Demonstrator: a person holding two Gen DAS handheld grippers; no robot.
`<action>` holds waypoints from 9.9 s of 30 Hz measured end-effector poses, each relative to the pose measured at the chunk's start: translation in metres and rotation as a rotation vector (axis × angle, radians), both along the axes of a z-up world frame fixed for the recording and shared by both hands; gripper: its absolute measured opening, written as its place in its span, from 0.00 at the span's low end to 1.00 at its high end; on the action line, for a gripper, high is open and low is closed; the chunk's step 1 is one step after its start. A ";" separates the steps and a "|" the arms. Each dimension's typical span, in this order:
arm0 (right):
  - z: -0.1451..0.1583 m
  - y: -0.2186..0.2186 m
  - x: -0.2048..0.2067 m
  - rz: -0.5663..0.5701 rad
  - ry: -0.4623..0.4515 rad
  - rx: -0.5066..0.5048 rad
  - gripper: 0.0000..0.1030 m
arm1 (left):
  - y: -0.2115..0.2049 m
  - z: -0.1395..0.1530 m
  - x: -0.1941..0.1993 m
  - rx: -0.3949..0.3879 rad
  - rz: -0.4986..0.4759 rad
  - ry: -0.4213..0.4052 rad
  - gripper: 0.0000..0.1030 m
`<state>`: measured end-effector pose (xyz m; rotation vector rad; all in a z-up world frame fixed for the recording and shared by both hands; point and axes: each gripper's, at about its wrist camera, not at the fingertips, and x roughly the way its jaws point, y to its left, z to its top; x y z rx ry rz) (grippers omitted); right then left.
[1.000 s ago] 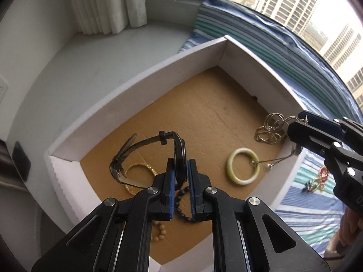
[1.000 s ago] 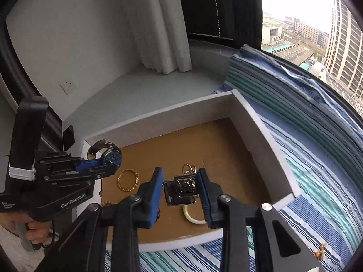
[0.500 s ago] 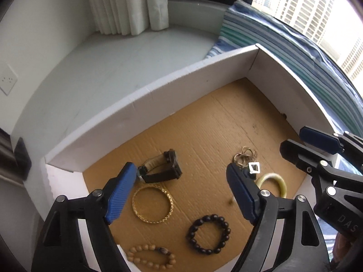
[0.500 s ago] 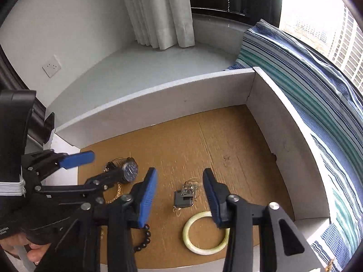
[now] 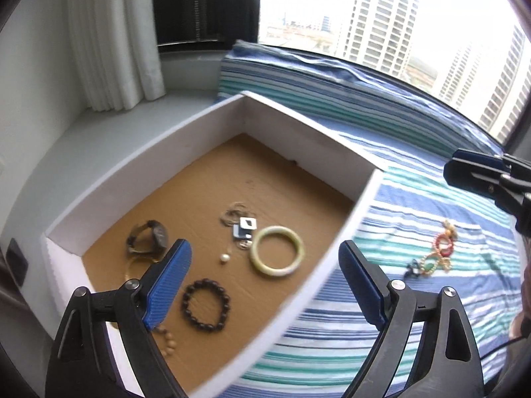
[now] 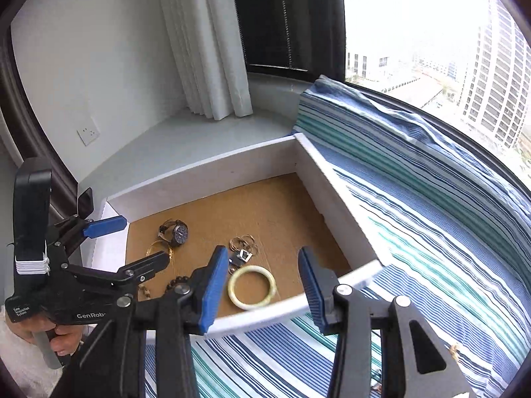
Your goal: Organize jewelry
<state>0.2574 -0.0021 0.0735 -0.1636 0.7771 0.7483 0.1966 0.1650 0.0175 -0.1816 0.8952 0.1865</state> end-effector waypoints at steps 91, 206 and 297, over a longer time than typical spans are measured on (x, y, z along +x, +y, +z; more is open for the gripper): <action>-0.205 -0.275 0.131 -0.472 0.412 -0.129 0.22 | -0.149 -0.147 0.062 -0.071 -0.381 0.403 0.08; 0.005 0.037 -0.043 0.077 0.096 0.055 0.17 | 0.125 0.035 -0.070 -0.042 0.104 0.084 0.02; -0.172 -0.297 -0.045 -0.573 0.259 -0.013 0.81 | -0.272 -0.118 0.127 0.041 -0.534 0.277 0.99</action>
